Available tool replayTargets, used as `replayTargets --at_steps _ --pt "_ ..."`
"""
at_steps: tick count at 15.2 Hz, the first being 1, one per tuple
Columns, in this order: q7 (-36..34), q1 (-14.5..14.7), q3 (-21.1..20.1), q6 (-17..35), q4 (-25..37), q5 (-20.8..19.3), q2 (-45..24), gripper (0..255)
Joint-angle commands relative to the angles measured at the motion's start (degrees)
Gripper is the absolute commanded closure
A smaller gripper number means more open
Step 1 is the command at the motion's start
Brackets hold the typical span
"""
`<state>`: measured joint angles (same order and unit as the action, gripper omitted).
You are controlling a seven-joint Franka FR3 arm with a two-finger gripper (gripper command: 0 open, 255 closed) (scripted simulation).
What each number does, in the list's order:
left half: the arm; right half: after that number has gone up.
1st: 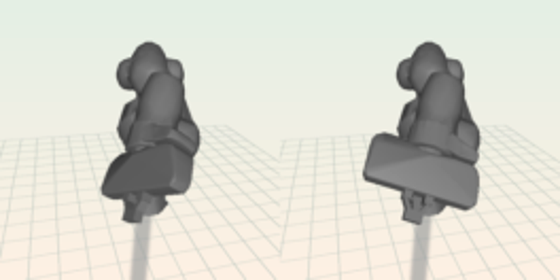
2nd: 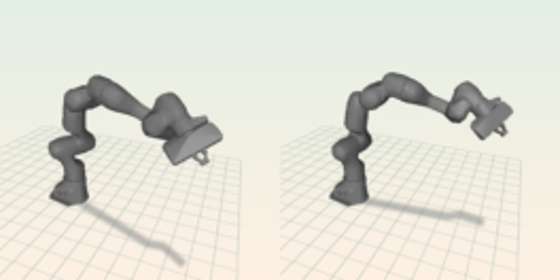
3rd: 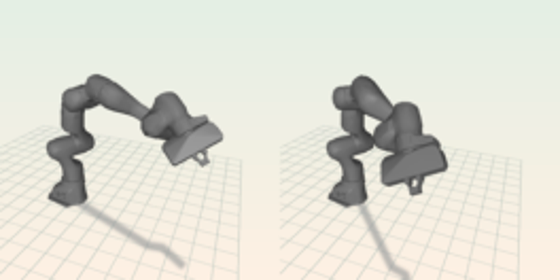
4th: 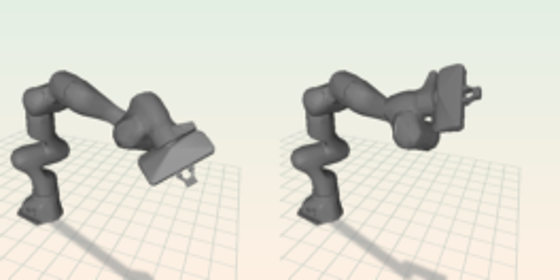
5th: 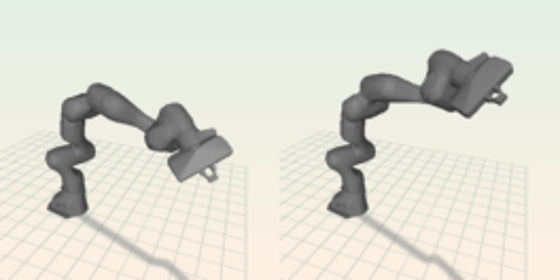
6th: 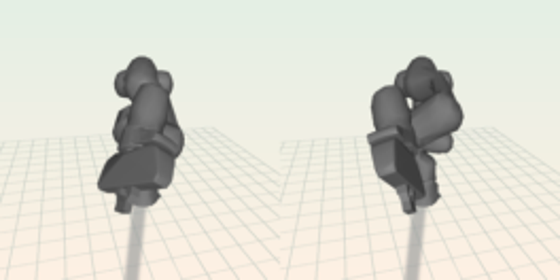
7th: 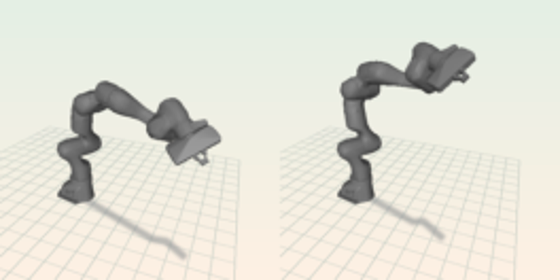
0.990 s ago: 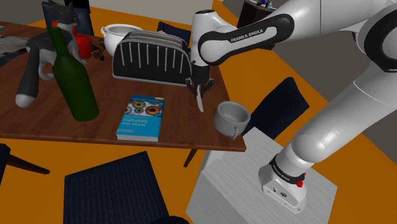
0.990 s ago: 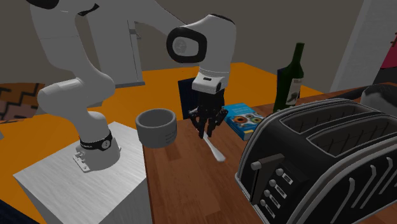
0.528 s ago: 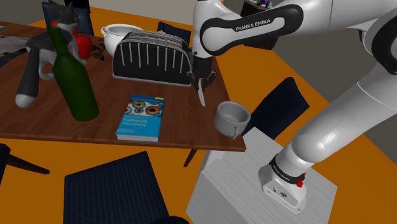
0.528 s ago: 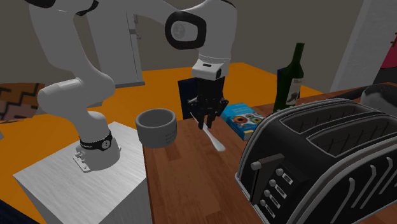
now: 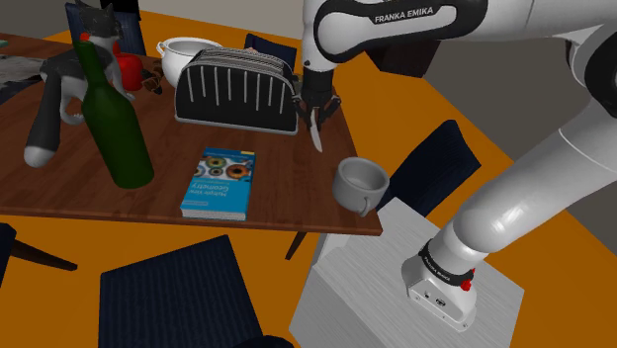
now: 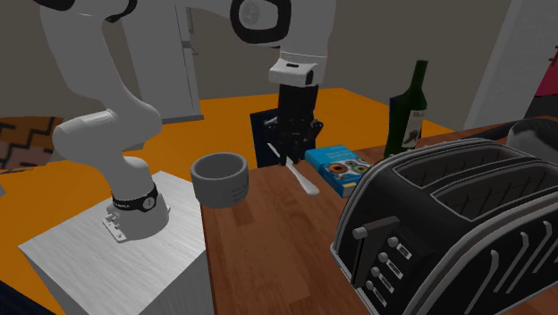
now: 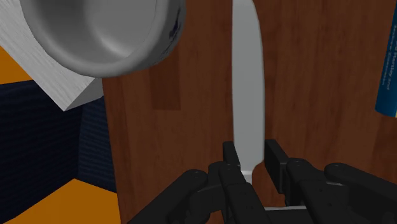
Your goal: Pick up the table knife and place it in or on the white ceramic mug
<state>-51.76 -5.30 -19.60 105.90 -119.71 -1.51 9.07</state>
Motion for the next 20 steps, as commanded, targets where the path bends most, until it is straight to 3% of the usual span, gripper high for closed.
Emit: replayTargets --at_steps 1,5,13,20 --pt "0.09 0.03 0.02 -1.50 1.12 0.14 0.39 255" --pt "0.35 0.00 0.13 -4.31 3.57 0.26 0.77 255" --pt "2.58 2.56 1.69 -6.83 -12.42 5.54 19.96 255" --pt "2.94 6.50 3.18 -13.86 -23.16 8.76 37.75 255"
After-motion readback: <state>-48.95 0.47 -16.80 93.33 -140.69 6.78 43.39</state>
